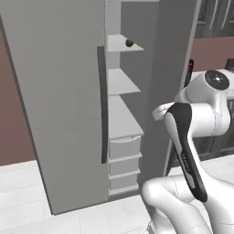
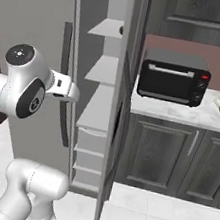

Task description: Take the kiwi, cucumber, and lemon wedge from the freezer and place them in the bowl on the counter.

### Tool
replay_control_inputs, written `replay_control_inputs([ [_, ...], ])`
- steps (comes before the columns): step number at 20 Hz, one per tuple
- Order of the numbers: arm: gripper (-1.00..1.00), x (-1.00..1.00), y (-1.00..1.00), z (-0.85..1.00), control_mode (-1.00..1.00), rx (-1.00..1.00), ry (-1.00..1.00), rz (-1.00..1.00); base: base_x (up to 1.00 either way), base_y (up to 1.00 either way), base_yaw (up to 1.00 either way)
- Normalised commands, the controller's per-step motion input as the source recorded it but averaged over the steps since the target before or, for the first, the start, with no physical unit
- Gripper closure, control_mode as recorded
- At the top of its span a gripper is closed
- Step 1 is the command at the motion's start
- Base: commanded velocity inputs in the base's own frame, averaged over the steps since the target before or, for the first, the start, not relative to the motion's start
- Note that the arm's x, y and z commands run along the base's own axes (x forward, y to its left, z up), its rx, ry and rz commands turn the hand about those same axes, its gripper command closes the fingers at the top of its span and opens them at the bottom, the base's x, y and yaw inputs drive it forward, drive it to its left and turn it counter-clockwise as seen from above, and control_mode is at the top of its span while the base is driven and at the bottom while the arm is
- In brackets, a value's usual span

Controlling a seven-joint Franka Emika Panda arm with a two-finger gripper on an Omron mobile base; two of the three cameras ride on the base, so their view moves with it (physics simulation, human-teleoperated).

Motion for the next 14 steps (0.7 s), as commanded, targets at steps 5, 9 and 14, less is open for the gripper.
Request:
replay_control_inputs([
  [5, -1.0, 0.0, 0.0, 0.0, 1.0, 0.0, 0.0, 0.0, 0.47, 0.57, -0.24],
  [9, -1.0, 0.0, 0.0, 0.0, 1.0, 0.0, 0.0, 0.0, 0.49, 0.45, -0.23],
  [14, -1.0, 0.0, 0.0, 0.0, 1.0, 0.0, 0.0, 0.0, 0.54, 0.14, -0.19],
])
